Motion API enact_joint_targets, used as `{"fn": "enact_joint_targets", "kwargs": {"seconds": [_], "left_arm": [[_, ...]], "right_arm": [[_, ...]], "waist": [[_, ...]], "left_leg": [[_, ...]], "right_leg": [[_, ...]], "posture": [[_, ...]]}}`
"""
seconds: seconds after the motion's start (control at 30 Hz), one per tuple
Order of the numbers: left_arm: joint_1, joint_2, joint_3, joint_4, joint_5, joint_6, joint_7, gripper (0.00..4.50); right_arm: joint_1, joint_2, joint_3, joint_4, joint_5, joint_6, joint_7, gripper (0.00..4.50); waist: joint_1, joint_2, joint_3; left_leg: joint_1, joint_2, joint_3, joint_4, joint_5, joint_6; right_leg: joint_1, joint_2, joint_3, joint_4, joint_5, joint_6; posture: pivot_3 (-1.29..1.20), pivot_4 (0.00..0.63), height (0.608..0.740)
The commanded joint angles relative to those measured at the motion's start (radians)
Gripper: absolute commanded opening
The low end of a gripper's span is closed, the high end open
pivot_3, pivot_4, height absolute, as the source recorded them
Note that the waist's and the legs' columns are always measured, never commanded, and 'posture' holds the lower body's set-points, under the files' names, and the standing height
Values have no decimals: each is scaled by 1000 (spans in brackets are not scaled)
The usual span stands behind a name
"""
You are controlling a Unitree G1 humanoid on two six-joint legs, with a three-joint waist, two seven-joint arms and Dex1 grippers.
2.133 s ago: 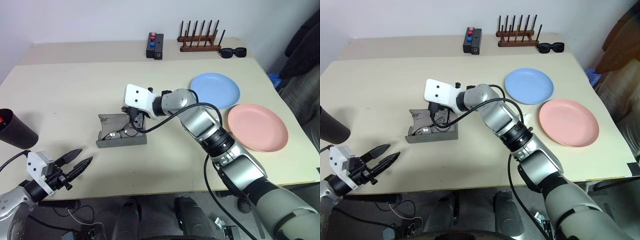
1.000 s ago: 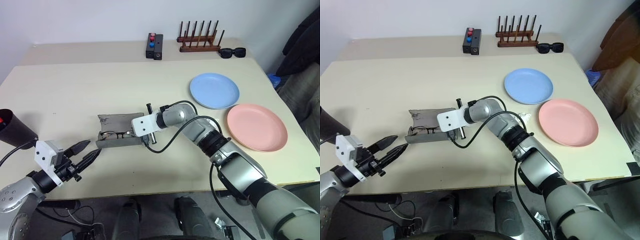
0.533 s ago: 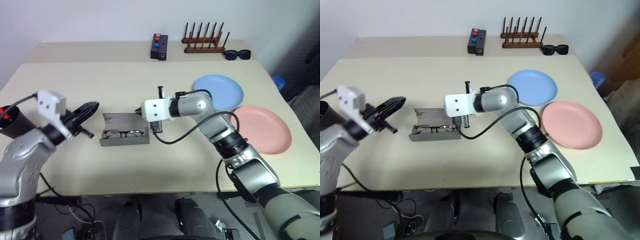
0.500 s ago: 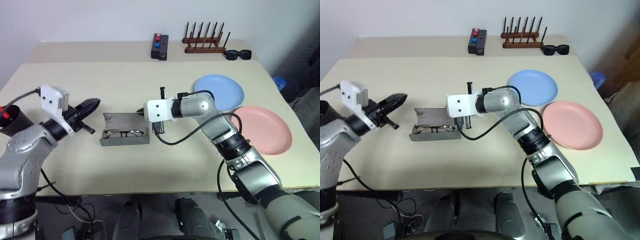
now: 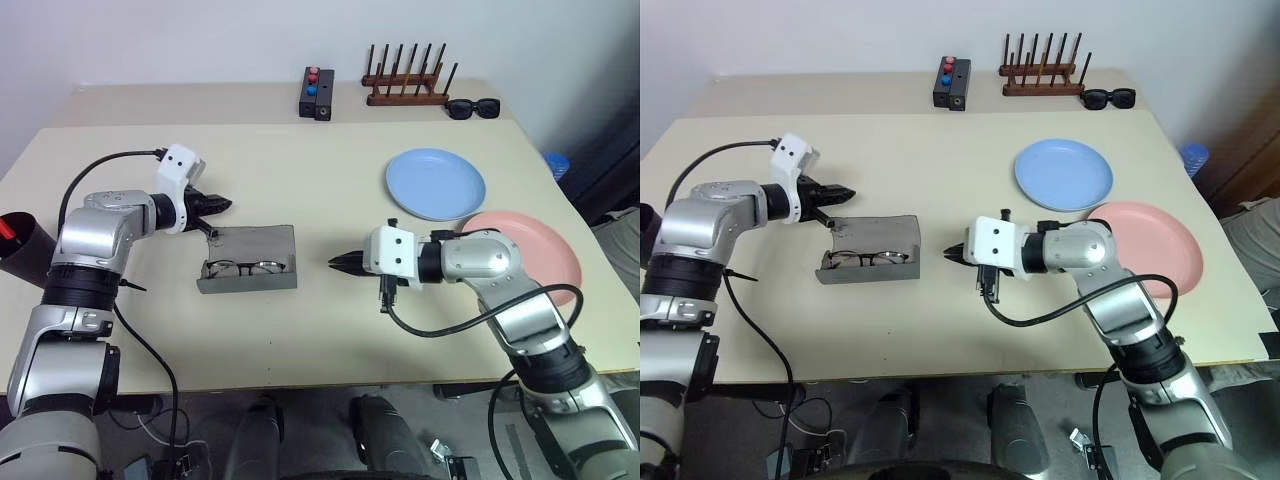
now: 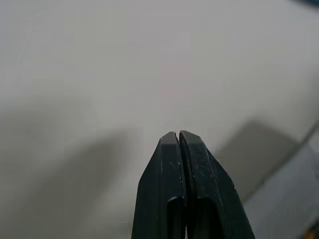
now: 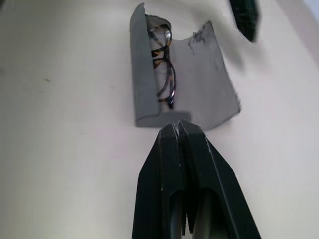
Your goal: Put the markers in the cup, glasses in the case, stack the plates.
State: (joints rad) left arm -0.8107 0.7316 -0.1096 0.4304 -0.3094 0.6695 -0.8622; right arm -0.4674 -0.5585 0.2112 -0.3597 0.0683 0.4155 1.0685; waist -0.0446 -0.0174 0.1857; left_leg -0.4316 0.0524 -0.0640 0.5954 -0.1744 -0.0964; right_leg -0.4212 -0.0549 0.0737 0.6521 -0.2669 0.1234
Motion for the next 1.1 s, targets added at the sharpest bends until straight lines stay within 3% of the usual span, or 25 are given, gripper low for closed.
{"fn": "enact_joint_targets", "kwargs": {"seconds": [0.03, 0.2, 0.57, 0.77, 0.93, 1.1], "left_arm": [[-40, 10, -42, 33, 62, -54, -74, 25], [-27, 15, -78, 5, 87, -64, -185, 25], [218, 146, -30, -358, 18, -93, -395, 25], [379, 162, 23, -535, -11, -89, -355, 25], [415, 54, 184, -615, -86, -115, -204, 25], [518, 14, 250, -811, -177, -99, -155, 0]], "right_arm": [[23, 5, -64, -72, 81, 81, -47, 0], [8, 25, -92, -93, 152, 152, -108, 0], [-48, 15, -86, -39, 189, 153, -161, 0], [-119, 10, -78, 97, 147, 219, -237, 0], [-197, -51, -54, 291, 20, 218, -318, 0], [-235, -104, 35, 473, -156, 73, -387, 2301]], "waist": [[2, 0, 0], [1, 0, 0], [0, 0, 0], [0, 0, 0], [8, -2, 1], [0, -3, 2]], "left_leg": [[0, 0, 0, 0, 0, 0], [0, 0, 0, 0, 0, 0], [0, 0, 0, 0, 0, 0], [0, 0, 0, 1, 0, 0], [0, 0, 1, 2, 0, 0], [-1, 0, 2, 1, 0, 0]], "right_leg": [[0, 0, 0, 0, 0, 0], [0, 0, 0, 0, 0, 0], [0, 0, 0, 0, -2, -3], [0, 0, 1, 0, -2, -4], [0, -1, 1, 0, -2, -4], [0, -2, 1, -2, -1, -2]], "posture": [[0, 150, 740], [0, 150, 740], [0, 150, 740], [0, 150, 740], [0, 150, 740], [0, 150, 740]]}}
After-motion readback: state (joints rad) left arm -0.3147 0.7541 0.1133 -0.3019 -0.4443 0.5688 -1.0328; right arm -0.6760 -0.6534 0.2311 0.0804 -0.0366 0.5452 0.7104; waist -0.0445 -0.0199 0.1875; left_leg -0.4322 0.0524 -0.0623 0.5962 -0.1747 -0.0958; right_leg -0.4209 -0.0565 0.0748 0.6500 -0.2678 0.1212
